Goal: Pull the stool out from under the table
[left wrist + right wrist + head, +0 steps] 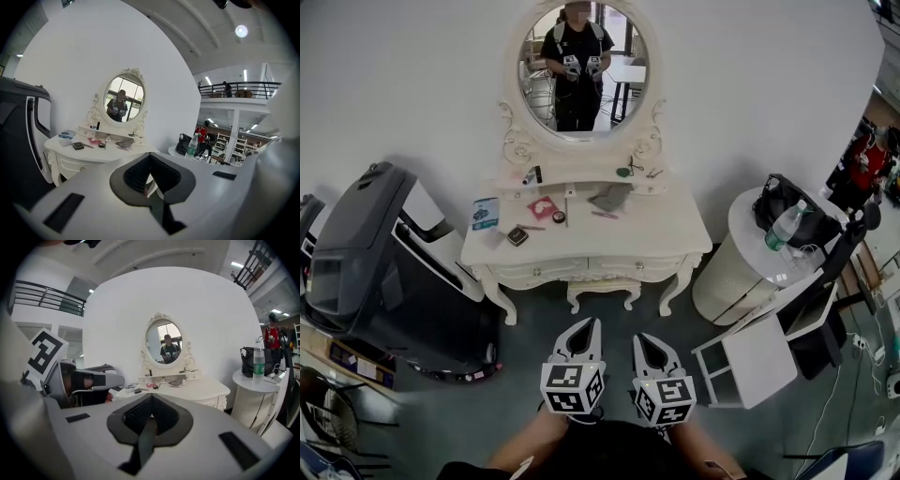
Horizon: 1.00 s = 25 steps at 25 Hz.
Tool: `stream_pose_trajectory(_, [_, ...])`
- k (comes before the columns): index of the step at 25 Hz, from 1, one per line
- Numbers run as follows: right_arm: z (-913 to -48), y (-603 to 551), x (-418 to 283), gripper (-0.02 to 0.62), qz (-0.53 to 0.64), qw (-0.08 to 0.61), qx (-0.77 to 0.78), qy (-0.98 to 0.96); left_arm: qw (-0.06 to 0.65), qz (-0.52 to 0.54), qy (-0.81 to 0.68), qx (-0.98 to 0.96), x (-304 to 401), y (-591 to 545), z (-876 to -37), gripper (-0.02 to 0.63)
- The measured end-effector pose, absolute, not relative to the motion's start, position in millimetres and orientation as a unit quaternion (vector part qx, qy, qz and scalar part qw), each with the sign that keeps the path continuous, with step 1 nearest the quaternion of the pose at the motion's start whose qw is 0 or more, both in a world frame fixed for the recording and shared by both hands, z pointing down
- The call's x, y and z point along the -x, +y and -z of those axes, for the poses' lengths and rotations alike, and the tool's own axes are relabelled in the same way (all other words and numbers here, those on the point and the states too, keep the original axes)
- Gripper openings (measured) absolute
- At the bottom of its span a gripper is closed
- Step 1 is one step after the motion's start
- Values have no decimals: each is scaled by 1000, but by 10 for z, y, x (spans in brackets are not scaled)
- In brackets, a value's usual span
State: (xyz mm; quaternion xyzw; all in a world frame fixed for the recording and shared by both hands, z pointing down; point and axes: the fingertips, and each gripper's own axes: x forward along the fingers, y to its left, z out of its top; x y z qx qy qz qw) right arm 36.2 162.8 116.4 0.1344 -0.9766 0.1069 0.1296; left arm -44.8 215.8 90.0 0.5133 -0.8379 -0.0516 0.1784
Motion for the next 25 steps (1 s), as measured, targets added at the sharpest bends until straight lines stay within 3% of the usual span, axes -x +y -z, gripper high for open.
stream_pose_trajectory(14, [-1316, 1137, 604, 3, -242, 126, -189, -943, 189, 35, -817, -543, 1471, 1823, -916, 0])
stream_pose_trajectory(25, [-1611, 1094, 1241, 3, -244, 171, -207, -932, 226, 21, -789, -571, 2113, 1608, -1224, 0])
